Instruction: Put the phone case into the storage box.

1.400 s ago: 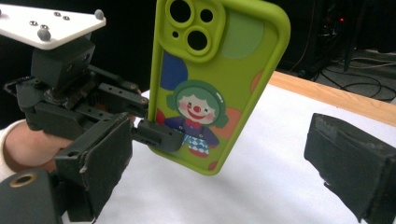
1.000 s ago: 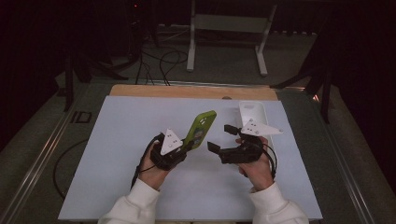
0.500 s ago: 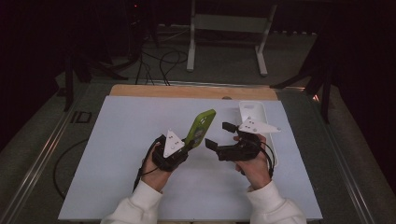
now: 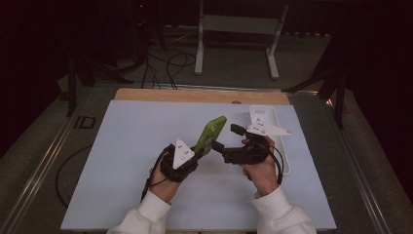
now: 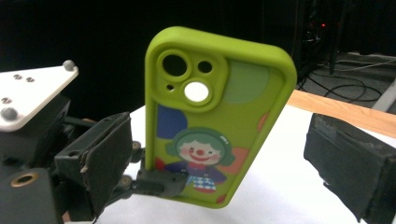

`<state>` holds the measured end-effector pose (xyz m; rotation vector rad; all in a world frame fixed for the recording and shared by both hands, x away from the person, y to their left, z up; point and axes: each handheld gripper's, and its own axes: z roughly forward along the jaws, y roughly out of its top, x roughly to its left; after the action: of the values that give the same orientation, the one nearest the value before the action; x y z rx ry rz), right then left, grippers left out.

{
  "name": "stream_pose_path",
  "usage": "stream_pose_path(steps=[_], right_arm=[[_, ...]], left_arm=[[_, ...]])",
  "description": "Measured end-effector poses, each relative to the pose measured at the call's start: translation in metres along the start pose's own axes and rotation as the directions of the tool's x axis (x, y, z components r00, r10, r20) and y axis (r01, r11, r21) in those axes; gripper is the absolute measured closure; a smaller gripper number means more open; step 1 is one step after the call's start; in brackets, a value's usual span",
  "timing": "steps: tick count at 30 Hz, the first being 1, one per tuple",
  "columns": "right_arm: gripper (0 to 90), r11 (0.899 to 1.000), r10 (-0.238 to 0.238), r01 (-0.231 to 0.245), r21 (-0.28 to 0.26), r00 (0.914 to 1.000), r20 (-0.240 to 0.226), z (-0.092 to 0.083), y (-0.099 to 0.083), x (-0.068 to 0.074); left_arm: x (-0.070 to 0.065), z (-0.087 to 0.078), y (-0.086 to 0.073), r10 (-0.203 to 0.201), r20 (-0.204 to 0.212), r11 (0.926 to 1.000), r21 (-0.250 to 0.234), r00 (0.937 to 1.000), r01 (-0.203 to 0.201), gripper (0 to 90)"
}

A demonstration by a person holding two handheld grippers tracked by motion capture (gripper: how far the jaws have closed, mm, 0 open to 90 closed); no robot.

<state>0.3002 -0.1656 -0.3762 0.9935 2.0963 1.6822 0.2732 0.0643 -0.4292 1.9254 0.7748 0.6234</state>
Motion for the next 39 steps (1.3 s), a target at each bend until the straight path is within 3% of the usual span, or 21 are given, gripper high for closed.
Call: stream_pose_path(steps=[31,39], right_arm=[[7.9,0.998,0.057,-0.057,0.001,0.9983,0.011,0.013,0.009,0.007],[13.4,0.997,0.079,-0.079,0.004,0.9961,0.039,0.014,0.009,0.01]], left_arm=[[-0.017,-0.001,-0.006,0.034,-0.012,0.9991,-0.022,0.9993,-0.035,77.5],[-0.018,0.002,-0.008,0.035,0.002,0.9993,-0.014,0.9994,-0.035,77.5]])
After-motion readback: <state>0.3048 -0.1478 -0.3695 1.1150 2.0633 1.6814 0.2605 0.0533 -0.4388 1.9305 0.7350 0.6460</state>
